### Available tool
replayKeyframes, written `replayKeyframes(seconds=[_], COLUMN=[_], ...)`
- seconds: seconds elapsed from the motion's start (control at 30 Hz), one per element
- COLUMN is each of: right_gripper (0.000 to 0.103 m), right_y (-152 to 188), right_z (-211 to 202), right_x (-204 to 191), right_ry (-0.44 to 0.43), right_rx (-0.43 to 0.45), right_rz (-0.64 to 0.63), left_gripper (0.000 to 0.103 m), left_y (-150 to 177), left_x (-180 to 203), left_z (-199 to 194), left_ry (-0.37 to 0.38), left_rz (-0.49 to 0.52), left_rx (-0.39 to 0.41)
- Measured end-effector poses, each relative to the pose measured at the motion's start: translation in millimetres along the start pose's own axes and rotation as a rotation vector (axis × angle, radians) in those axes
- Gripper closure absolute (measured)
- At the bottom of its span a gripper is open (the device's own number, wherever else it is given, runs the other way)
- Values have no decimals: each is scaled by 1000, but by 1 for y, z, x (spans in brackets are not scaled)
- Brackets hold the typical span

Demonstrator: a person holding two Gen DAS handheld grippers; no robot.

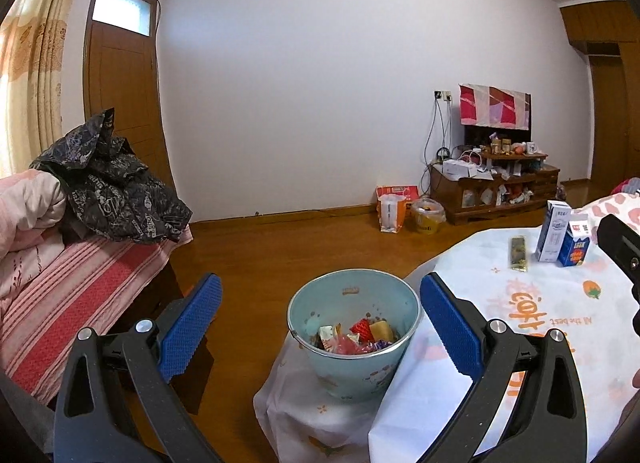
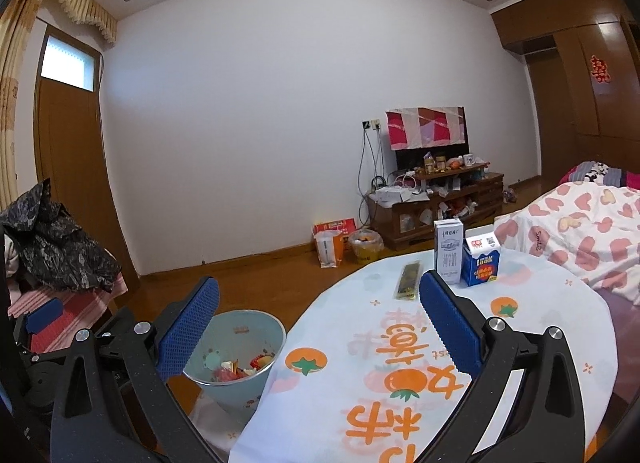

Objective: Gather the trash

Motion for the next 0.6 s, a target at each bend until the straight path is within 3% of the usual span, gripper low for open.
replayKeyframes(seconds=[0.6], right_gripper=[5], right_y=[7], right_z=[5], right_x=[-3], right_ry=[-1], right_rx=[-23], right_rz=[-11], left_gripper=[6], left_y=[2], left_x=[-5], left_z=[0], left_ry=[0], left_rz=[-11], left_rx=[3])
Point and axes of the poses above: each gripper's, at about its wrist camera, not at the fingertips, and z roughly the way its jaws point, x to its right, y to its underside, the point moved 6 cm from there along z, roughly the way its jaws point, and after that the axes turned 11 degrees about y, right-handed, at the moved point
